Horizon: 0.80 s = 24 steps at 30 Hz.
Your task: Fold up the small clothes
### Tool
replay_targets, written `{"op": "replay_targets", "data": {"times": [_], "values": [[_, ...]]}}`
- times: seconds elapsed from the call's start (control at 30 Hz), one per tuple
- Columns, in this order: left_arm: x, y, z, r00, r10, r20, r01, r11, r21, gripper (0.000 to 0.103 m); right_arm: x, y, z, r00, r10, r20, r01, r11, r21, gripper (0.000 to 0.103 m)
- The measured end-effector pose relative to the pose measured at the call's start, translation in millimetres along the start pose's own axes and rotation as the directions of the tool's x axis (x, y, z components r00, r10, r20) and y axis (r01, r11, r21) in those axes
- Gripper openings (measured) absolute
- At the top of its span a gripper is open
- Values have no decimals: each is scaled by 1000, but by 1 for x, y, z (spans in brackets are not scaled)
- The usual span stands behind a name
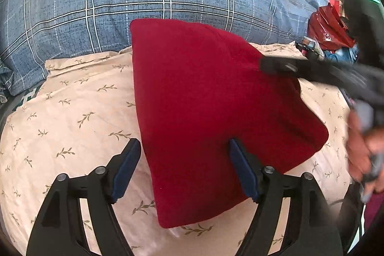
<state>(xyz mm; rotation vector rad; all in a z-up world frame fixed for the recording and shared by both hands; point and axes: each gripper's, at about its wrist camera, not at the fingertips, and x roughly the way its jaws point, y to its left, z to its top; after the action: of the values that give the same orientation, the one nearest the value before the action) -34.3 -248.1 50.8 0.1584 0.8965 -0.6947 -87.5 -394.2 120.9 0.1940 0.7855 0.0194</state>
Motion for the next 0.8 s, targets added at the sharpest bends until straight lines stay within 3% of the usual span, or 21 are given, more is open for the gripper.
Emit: {"op": "replay_targets", "data": {"times": [0.17,0.2,0.27,0.37,0.43,0.6,0.7,0.8], "values": [[-3,-1,-2,1000,11,4,-11,1000,-4,78,-2,3,-36,993,-107,-51,102,990,-98,37],[-4,-2,-3,1000,14,4,-14,1000,-4,79,1,-1,-37,992,-113,-59,108,990,-86,41],[-5,-4,-4,1000,24,3,-24,1000,-1,79,2,-15,-37,994,-78,-74,78,997,5,47],[-8,-6,-4,999,32,3,-32,999,3,78,-13,-23,-35,997,-57,-45,61,995,80,48],[-11,-6,-3,999,40,7,-40,999,9,78,-29,-18,-33,998,-70,1,69,995,72,50],[-11,-5,-4,999,45,6,-45,999,5,79,-50,15,-37,997,22,72,-22,1000,-4,50],[-12,-5,-6,999,47,6,-47,999,3,79,-29,23,-42,1000,25,19,-24,999,-38,45],[-13,-5,-7,999,43,1,-43,999,5,78,2,11,-54,995,-28,-96,28,1000,-6,45]]}}
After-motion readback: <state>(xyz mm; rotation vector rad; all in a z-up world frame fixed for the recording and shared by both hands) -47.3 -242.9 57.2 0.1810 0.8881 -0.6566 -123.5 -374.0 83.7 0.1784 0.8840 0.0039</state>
